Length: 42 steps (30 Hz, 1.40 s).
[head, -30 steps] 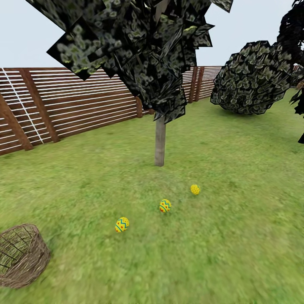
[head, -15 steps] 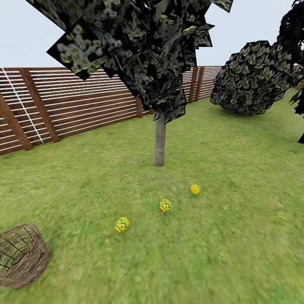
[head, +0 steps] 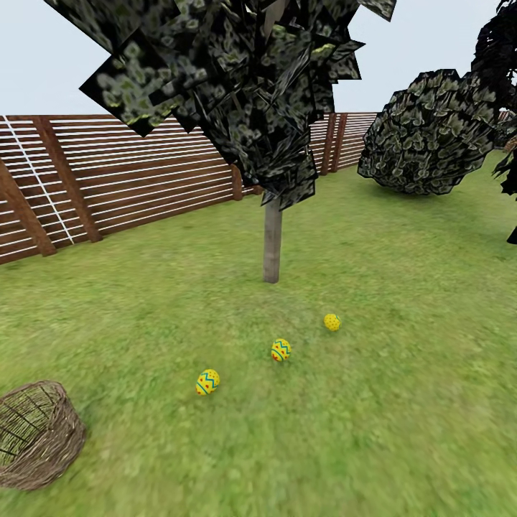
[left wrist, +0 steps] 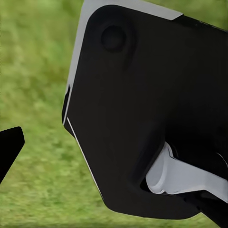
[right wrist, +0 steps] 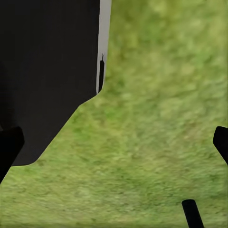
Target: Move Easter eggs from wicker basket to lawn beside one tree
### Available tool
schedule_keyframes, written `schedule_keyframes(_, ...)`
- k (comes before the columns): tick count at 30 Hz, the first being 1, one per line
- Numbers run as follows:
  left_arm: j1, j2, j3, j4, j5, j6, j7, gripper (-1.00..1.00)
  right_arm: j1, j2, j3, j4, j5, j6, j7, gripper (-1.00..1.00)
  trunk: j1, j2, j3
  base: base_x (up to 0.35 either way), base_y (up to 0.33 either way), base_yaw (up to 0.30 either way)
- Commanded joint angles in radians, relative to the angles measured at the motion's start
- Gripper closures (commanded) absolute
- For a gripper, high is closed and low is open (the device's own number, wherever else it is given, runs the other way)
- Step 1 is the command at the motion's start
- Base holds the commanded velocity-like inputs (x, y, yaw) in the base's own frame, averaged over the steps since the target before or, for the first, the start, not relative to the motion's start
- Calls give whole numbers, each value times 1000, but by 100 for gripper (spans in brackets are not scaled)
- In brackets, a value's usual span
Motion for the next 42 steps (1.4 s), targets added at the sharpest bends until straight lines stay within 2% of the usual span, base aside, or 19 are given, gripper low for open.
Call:
schedule_keyframes(1,-1,0,2,2,8,3,-3,-100,-1,0,9,1,-10,2,5,-100,0,-1,-1,0,0,0)
schedule_keyframes(42,-1,1,2,2,8,3,-3,-100,-1,0,9,2,-10,2,5,-100,0,-1,-1,0,0,0)
